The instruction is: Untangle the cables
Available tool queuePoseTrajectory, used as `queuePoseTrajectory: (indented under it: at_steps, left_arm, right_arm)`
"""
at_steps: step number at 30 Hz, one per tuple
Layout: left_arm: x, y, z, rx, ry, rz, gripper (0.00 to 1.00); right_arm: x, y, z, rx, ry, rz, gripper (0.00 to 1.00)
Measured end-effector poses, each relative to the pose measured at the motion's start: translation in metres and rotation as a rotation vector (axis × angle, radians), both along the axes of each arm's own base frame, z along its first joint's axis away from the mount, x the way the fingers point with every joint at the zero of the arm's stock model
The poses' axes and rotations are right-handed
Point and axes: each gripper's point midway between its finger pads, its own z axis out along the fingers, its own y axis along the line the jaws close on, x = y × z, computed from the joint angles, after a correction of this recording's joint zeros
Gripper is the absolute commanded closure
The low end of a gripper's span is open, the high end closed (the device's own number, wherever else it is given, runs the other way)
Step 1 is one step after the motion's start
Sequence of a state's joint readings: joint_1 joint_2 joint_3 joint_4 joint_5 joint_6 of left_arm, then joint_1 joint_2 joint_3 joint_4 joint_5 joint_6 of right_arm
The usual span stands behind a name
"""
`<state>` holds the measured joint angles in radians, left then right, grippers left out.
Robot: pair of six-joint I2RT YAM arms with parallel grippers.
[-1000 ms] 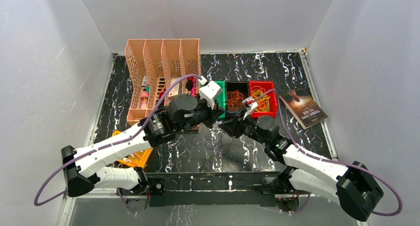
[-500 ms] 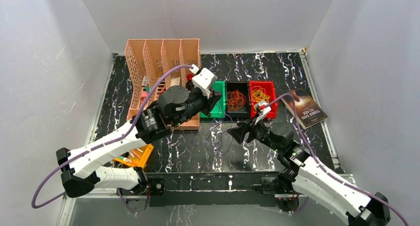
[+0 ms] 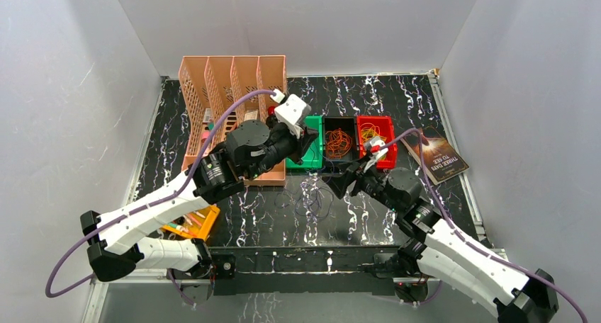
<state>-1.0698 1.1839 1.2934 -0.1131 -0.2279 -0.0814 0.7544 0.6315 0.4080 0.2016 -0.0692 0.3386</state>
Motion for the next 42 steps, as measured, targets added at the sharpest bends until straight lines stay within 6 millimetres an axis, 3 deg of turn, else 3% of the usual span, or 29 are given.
queuePoseTrajectory:
  at_steps: [6, 12, 20, 22, 26, 33, 38, 42]
  left_arm:
    - [-0.003, -0.001, 0.018, -0.034, -0.015, -0.015, 1.00]
    - [-0.009, -0.004, 0.030, -0.060, -0.017, -0.053, 1.00]
    - [-0.015, -0.005, 0.047, -0.089, -0.024, -0.086, 1.00]
    - [-0.016, -0.003, 0.055, -0.095, -0.040, -0.087, 1.00]
    - [-0.015, 0.001, 0.082, -0.110, -0.091, -0.084, 1.00]
    - [-0.011, 0.014, 0.124, -0.121, -0.205, -0.047, 1.00]
    - [-0.004, 0.017, 0.136, -0.093, -0.254, -0.016, 1.00]
    - [0.001, 0.016, 0.142, -0.072, -0.282, -0.003, 1.00]
  right_arm:
    - [0.021, 0.015, -0.003, 0.019, -0.018, -0.023, 0.18]
    - [0.044, 0.035, -0.029, -0.008, 0.007, -0.029, 0.22]
    - [0.068, 0.064, -0.047, -0.006, 0.035, -0.004, 0.44]
    - [0.071, 0.068, -0.057, -0.016, 0.061, -0.007, 0.52]
    - [0.074, 0.069, -0.086, -0.054, 0.139, -0.029, 0.59]
    - [0.060, 0.059, -0.111, -0.067, 0.238, -0.038, 0.60]
    - [0.032, 0.040, -0.123, -0.066, 0.296, -0.025, 0.60]
    - [0.007, 0.019, -0.151, -0.102, 0.360, -0.029, 0.65]
